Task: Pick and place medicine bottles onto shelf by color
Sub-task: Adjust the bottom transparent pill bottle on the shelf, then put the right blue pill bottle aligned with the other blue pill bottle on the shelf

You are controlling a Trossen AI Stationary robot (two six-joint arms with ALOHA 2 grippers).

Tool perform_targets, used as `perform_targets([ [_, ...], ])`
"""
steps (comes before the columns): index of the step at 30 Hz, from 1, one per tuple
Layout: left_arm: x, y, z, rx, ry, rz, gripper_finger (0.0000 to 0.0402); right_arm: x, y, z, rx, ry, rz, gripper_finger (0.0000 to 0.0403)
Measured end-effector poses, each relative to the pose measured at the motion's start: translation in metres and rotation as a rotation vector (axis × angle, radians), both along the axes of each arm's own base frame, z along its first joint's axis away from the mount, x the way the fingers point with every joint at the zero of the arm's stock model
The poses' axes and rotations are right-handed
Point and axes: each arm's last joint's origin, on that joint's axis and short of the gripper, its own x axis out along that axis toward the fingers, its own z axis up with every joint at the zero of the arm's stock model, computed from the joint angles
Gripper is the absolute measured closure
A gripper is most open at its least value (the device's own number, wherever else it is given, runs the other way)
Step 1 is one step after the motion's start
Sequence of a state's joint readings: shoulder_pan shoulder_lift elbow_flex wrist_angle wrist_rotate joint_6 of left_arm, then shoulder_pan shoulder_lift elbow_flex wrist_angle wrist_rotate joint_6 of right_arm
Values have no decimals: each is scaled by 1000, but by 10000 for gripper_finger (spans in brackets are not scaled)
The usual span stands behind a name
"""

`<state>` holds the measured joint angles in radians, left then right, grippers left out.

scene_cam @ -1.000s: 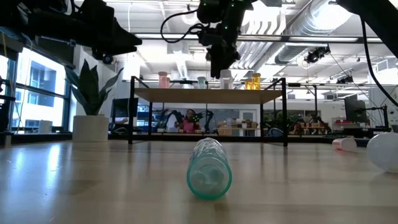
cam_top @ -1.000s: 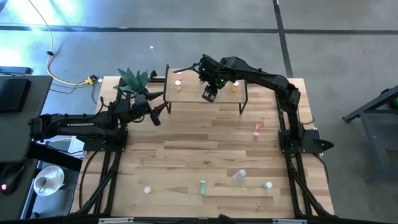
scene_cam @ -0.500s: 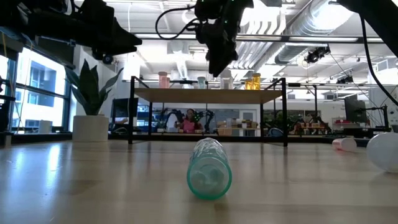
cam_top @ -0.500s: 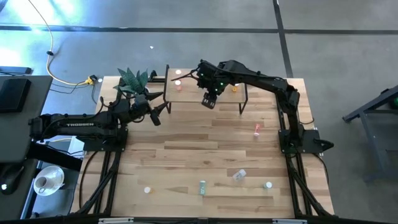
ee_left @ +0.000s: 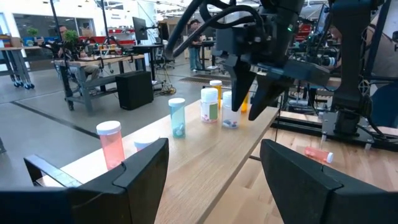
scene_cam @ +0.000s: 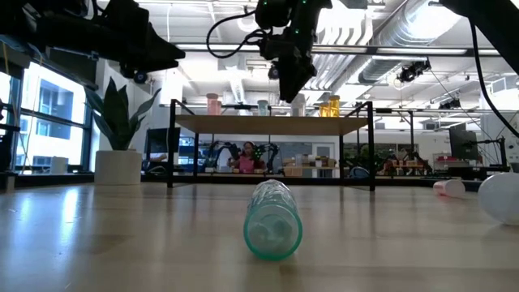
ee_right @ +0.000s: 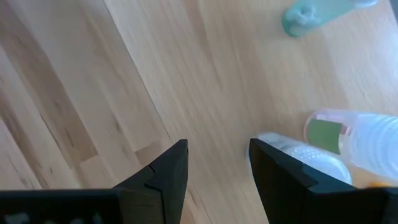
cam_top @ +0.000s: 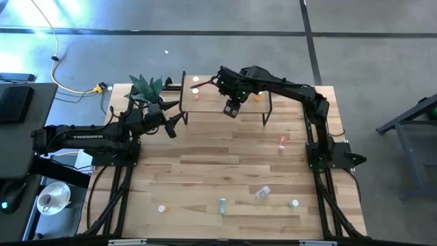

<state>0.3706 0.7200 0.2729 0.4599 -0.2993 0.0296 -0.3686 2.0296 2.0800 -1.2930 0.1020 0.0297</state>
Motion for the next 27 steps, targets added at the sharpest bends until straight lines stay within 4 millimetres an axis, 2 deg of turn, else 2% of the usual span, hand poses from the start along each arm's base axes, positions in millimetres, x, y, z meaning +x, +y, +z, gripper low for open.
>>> perform_targets([
  [15, 0, 0, 0, 0, 0, 0, 159, 0, 4, 2, 0, 7, 36, 240],
  [27, 0, 0, -1, -3, 6, 0, 159, -17, 28, 35, -29, -51, 114, 240],
])
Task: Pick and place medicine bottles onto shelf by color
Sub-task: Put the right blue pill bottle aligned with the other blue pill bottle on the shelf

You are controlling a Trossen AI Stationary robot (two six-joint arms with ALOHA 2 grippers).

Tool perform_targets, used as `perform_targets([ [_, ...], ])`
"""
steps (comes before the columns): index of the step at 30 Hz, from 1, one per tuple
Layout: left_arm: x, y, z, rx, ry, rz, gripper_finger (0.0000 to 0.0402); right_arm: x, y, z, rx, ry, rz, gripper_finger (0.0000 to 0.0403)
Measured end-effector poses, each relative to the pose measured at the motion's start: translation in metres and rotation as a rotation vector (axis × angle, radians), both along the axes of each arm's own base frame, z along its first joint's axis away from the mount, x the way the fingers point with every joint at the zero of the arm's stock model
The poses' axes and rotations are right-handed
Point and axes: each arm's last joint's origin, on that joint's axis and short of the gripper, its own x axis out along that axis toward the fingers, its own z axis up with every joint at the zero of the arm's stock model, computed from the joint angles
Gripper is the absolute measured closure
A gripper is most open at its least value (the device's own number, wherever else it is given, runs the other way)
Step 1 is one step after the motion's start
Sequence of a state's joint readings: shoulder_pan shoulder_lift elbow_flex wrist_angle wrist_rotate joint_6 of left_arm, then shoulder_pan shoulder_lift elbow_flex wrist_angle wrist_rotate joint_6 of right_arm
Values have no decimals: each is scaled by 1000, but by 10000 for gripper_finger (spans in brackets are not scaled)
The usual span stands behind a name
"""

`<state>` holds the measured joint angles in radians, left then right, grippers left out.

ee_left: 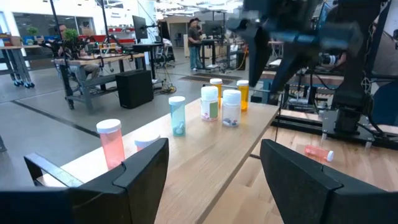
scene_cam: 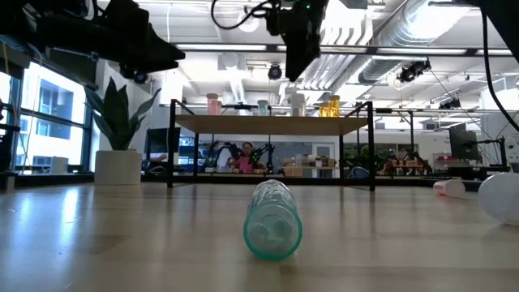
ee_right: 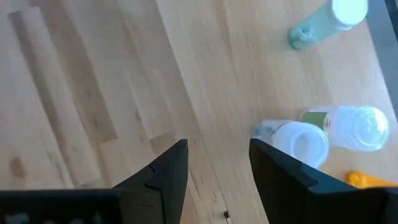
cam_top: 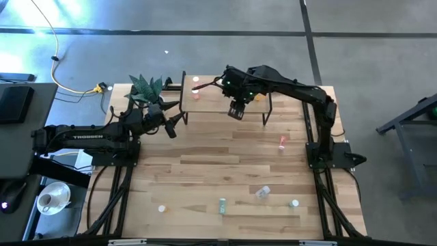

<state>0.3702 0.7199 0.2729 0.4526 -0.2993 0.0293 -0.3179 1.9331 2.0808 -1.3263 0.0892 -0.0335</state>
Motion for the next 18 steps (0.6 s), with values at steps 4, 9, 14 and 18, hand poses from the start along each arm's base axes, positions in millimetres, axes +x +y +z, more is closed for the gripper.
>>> perform_targets([
  [4, 0, 0, -2, -7, 18, 0, 159, -5, 12, 9, 15, -14, 34, 240],
  [9, 0, 0, -2, -8, 21, 0, 159, -7, 31, 11, 31, 26, 76, 240],
  [14, 0, 0, -2, -9, 22, 0, 159, -8, 48, 9, 45, 71, 112, 240],
  [18, 0, 0, -2, -8, 21, 0, 159, -9, 60, 8, 55, 108, 122, 240],
])
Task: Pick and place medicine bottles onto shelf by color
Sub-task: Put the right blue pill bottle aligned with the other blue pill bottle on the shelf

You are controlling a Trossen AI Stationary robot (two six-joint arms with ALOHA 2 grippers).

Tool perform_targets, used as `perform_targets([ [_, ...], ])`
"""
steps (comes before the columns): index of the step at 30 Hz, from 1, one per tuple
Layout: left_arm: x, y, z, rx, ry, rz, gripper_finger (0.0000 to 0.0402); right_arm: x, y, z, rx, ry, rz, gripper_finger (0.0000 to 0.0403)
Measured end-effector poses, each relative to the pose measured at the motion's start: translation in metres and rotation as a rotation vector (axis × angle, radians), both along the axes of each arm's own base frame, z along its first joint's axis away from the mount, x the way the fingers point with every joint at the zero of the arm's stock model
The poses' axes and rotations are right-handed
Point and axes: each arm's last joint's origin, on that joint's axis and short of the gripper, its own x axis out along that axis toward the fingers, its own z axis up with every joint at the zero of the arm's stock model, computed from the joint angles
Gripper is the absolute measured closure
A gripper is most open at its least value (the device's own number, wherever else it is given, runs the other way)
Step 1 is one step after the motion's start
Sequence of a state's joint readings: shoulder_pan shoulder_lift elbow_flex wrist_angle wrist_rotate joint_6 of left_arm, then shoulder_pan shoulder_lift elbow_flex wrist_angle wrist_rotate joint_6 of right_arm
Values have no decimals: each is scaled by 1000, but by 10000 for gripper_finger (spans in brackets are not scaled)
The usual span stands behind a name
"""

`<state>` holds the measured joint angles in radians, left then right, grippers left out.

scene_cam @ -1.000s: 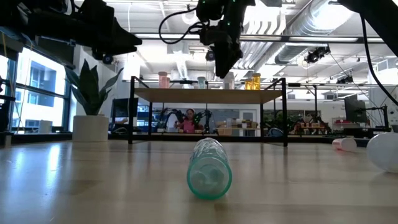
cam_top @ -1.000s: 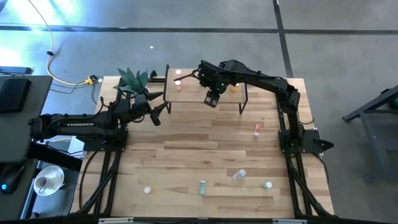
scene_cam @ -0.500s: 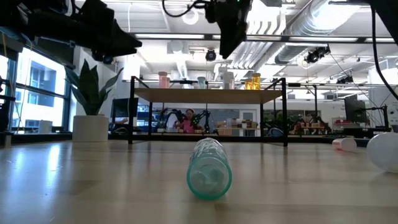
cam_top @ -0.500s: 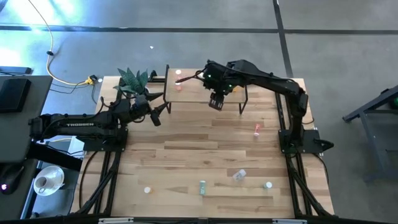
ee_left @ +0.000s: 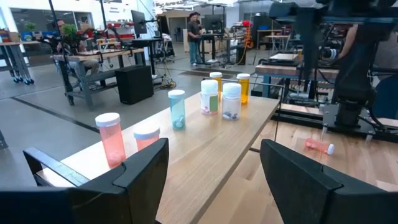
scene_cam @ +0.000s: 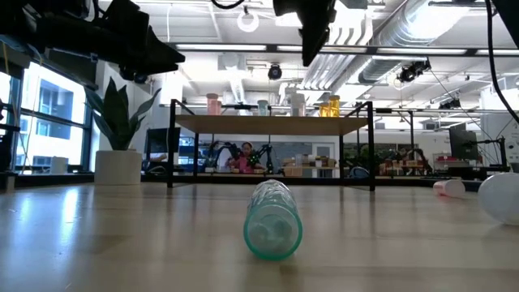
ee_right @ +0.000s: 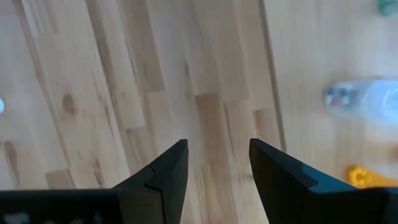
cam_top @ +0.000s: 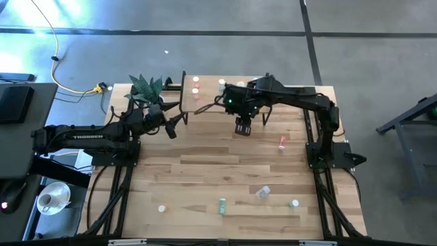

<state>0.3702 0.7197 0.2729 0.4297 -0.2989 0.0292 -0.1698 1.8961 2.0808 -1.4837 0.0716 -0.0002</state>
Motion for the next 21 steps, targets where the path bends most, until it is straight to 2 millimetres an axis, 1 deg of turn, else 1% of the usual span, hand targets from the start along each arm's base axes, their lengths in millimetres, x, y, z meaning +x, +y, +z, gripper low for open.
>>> perform_targets([
  [9, 0, 0, 0, 0, 1, 0, 159, -5, 24, -2, -51, 88, -17, 240],
  [16, 0, 0, 0, 0, 0, 0, 159, -3, 40, -2, -75, 88, 27, 240],
  [21, 0, 0, 0, 0, 1, 0, 159, -3, 48, -2, -91, 86, 28, 240],
])
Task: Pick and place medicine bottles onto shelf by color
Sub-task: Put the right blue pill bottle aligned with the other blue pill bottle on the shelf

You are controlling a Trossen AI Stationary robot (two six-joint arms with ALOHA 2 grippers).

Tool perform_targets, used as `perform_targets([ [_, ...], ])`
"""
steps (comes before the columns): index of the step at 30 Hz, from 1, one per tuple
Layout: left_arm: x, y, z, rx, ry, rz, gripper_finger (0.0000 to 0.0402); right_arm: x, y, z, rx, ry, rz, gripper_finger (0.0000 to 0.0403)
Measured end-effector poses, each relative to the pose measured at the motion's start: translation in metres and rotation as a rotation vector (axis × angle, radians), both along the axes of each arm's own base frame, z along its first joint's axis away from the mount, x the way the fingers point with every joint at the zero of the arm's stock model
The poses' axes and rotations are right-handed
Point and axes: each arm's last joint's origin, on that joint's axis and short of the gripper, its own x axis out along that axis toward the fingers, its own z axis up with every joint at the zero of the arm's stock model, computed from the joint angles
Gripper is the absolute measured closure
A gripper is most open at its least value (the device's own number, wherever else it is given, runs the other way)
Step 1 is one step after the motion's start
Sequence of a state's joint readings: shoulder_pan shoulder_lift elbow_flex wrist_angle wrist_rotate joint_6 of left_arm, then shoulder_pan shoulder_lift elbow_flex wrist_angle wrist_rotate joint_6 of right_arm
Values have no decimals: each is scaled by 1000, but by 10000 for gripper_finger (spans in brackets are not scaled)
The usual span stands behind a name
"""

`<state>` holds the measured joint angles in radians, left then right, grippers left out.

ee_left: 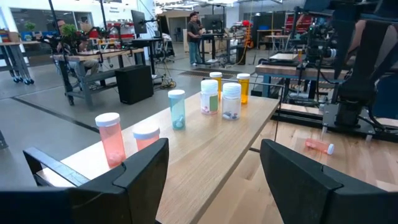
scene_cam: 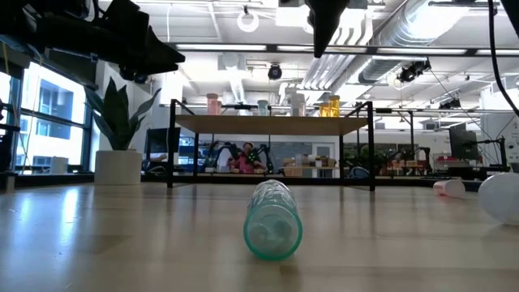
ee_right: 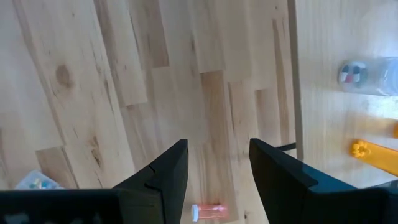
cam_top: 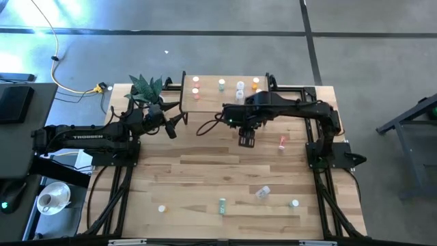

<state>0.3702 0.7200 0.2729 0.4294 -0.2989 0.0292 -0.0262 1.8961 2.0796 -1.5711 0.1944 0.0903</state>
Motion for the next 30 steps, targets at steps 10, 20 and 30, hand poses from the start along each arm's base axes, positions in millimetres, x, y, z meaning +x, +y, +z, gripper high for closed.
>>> perform_targets([
  [10, 0, 0, 0, 0, 0, 0, 159, 0, 16, 0, -41, -5, 17, 240],
  [20, 0, 0, 0, 0, 1, 0, 159, -24, 23, -25, -121, 85, -32, 240],
  [30, 0, 0, 0, 0, 0, 0, 159, -99, 42, -53, 25, -70, -150, 240],
])
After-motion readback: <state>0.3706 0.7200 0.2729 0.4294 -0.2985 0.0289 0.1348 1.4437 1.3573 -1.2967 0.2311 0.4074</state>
